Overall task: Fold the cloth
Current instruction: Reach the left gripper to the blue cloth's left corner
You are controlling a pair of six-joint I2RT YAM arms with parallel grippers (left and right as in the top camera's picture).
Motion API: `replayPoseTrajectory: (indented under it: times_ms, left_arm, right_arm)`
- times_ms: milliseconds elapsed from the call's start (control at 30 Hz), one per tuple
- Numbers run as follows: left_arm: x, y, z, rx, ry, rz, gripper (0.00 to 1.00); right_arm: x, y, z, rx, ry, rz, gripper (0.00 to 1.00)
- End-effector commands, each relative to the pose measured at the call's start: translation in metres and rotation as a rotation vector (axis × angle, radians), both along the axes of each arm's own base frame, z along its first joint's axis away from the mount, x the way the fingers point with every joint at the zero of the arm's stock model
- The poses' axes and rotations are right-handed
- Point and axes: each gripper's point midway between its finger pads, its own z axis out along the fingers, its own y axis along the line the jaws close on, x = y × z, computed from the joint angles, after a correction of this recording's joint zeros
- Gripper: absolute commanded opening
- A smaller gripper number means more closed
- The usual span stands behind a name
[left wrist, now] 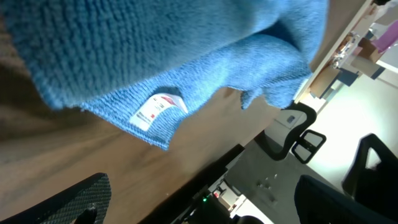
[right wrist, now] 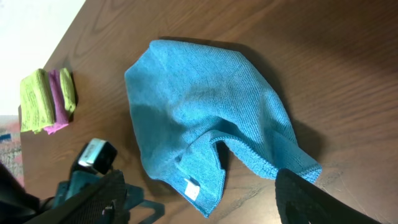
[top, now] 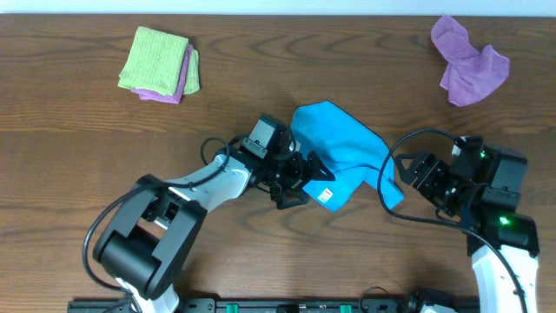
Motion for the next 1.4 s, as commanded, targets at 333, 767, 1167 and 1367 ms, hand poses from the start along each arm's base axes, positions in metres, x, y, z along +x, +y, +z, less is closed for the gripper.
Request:
replayPoseTrajectory:
  times_ms: [333, 767, 1167, 1367]
  left_arm:
    - [-0.012, -0.022, -0.007, 0.004, 0.017, -0.021, 0.96]
    - [-0.008, -0.027, -0.023, 0.045, 0.019, 0.020, 0.96]
    - [-0.005, -0.041, -0.045, 0.014, 0.098, 0.062, 0.82]
    - [-0.002, -0.041, -0.048, 0.026, 0.090, 0.074, 0.60]
  right_arm:
    - [0.000, -0.002, 0.001, -0.009, -0.012, 0.003, 0.78]
    - [0.000, -0.002, 0.001, -0.008, -0.012, 0.004, 0.78]
    - [0.000, -0.002, 0.001, -0.009, -0.016, 0.004, 0.78]
    - [0.000, -0.002, 0.001, -0.009, -0.016, 0.004, 0.78]
